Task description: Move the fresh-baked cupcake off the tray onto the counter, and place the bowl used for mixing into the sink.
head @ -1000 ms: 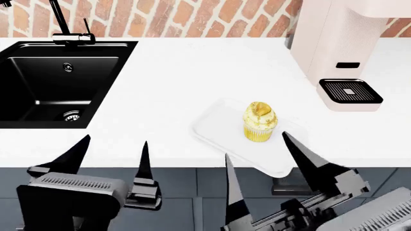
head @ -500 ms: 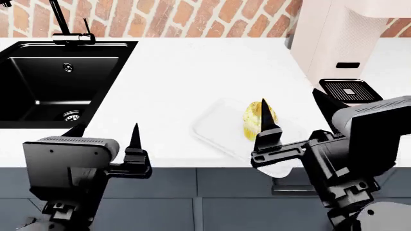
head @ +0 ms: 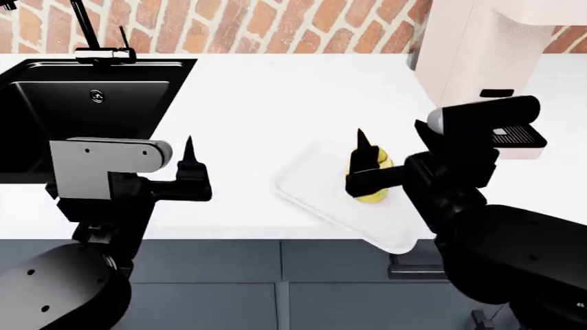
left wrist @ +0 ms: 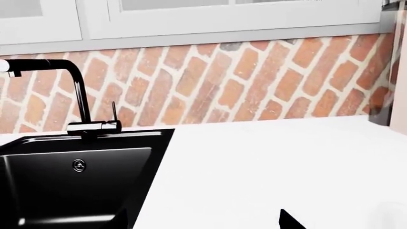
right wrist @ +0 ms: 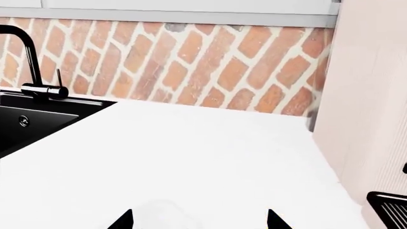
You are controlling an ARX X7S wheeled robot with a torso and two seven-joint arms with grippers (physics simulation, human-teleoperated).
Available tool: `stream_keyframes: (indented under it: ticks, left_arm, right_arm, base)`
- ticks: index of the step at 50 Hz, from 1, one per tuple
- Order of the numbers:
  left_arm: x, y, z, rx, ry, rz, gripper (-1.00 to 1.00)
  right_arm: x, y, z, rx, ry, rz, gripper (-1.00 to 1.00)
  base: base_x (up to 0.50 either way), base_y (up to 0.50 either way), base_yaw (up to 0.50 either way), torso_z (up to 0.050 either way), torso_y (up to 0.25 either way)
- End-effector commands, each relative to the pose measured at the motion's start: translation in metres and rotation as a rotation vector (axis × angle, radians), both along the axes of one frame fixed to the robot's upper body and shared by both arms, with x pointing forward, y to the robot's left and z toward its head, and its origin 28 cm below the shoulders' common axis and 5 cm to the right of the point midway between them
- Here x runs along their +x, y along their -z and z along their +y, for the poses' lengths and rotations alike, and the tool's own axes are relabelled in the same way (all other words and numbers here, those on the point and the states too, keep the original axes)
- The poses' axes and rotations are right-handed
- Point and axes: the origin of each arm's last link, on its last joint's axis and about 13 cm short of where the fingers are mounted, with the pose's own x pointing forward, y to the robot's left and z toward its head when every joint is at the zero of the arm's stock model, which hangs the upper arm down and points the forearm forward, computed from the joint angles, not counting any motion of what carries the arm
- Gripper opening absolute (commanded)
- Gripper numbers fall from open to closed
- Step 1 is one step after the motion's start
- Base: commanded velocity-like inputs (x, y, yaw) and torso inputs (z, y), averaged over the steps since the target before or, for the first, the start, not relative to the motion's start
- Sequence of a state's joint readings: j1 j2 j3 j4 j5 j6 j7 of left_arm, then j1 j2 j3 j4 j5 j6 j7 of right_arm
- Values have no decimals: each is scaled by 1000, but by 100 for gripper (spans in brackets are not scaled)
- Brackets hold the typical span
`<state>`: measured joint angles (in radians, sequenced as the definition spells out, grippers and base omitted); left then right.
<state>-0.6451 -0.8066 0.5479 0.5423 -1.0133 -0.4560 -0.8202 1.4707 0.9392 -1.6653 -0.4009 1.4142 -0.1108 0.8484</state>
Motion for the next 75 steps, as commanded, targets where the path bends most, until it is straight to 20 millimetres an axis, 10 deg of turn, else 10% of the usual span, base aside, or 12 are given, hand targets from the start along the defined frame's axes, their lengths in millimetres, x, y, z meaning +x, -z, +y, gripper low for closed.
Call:
stream_keyframes:
  ticks: [1, 75]
  left_arm:
    - [5, -4, 1, 7, -5, -5, 100]
    - [3, 5, -4, -24, 23, -10, 100]
  right_arm:
    - [10, 1, 0, 3, 11, 35, 100]
    - [-12, -44, -4, 58, -19, 323, 100]
  base:
    - [0, 0, 0, 0, 0]
    - [0, 0, 0, 0, 0]
